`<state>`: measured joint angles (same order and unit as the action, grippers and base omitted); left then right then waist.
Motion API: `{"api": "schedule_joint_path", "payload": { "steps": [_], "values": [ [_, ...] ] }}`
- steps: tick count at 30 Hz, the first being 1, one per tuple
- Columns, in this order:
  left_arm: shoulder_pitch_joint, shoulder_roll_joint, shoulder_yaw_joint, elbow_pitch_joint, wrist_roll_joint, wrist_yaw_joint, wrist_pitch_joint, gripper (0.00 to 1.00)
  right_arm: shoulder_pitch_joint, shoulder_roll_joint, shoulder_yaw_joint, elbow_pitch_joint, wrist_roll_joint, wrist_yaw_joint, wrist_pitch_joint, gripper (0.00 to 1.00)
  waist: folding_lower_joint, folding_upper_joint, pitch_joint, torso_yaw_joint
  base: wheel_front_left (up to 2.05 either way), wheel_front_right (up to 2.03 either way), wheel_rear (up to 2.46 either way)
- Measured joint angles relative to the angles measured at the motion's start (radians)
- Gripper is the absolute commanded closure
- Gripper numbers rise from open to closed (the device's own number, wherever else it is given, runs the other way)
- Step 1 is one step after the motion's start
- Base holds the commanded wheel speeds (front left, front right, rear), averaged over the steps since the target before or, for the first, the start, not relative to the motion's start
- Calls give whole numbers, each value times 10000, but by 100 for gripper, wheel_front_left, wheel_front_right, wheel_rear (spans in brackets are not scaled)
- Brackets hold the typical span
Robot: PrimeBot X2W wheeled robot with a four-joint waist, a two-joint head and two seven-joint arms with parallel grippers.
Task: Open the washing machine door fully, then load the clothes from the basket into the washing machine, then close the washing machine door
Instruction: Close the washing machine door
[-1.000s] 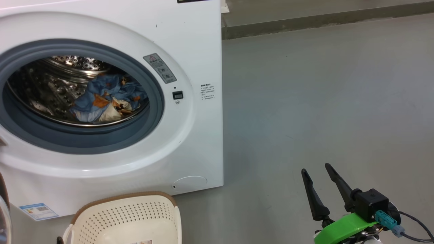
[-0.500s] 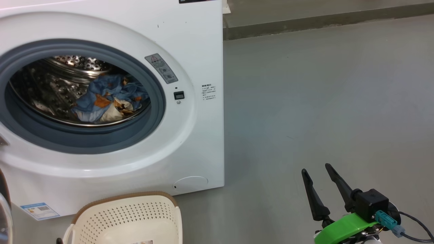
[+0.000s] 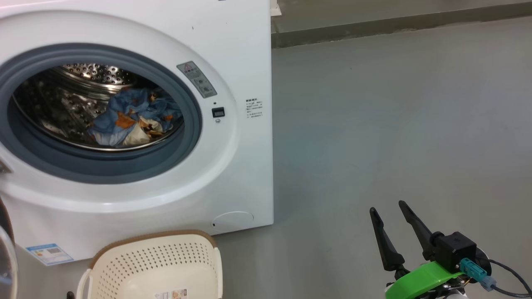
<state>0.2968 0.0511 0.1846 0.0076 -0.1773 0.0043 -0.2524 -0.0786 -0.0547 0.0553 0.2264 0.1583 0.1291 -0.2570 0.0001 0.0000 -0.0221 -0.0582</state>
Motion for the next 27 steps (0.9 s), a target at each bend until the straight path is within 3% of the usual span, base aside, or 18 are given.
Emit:
{"api": "schedule_joint_path", "payload": {
  "steps": [15,27],
  "values": [
    [-49,-21,6,-125,-10,104,0,0,8,4,-46,-4,0,0,0,0,0,0,98,77,-186,186,0],
    [-157,-48,-17,-151,-35,180,0,0,8,6,-50,-12,-2,0,0,0,0,0,165,123,-63,63,0]
  ]
}}
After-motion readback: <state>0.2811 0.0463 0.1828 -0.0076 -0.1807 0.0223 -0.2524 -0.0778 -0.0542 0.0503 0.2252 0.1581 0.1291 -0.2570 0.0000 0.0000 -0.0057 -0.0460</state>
